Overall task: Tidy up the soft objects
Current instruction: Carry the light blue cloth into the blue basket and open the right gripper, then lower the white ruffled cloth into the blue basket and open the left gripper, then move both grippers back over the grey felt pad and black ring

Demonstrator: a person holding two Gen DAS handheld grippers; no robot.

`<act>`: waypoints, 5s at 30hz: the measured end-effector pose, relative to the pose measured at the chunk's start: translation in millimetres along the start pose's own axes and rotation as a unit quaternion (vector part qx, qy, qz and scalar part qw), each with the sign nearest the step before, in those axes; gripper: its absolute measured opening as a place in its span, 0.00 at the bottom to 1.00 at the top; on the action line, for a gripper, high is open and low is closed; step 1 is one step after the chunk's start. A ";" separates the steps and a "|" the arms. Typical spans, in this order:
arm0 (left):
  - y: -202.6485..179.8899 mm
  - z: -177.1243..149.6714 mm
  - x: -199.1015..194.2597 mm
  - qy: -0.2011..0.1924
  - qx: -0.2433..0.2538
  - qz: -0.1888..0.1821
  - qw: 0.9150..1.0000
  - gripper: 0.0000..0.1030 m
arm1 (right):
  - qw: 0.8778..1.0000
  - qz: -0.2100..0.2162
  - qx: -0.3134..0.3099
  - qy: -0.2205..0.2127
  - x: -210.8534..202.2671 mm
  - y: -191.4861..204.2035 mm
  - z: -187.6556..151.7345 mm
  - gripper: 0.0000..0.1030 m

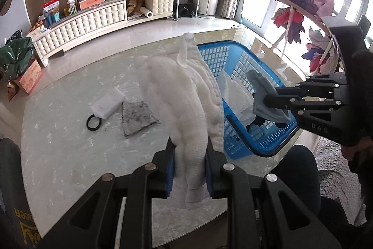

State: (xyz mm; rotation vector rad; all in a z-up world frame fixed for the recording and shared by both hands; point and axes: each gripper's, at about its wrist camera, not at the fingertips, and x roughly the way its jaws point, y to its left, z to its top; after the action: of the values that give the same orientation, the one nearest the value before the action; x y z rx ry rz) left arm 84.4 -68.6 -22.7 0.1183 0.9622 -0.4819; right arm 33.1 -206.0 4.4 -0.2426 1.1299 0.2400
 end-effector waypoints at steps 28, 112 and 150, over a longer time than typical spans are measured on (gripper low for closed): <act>-6.1 4.5 52.6 0.051 0.003 -0.013 0.999 0.19 | 0.991 0.019 -0.012 0.131 76.8 -16.6 -19.2 0.17; -114.3 106.8 180.7 0.133 0.108 -0.019 0.985 0.23 | 0.992 -0.014 0.123 0.017 22.8 -144.8 -25.6 1.00; -34.3 31.8 -13.3 0.008 0.049 0.048 0.998 0.89 | 0.992 -0.007 0.107 -0.067 -67.7 -45.9 -15.6 1.00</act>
State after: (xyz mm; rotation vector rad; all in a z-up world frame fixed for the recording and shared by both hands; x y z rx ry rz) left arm 86.9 -104.3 10.3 0.2553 0.9435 -0.4391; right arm 6.4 -258.8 62.9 -0.0435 1.0113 0.1186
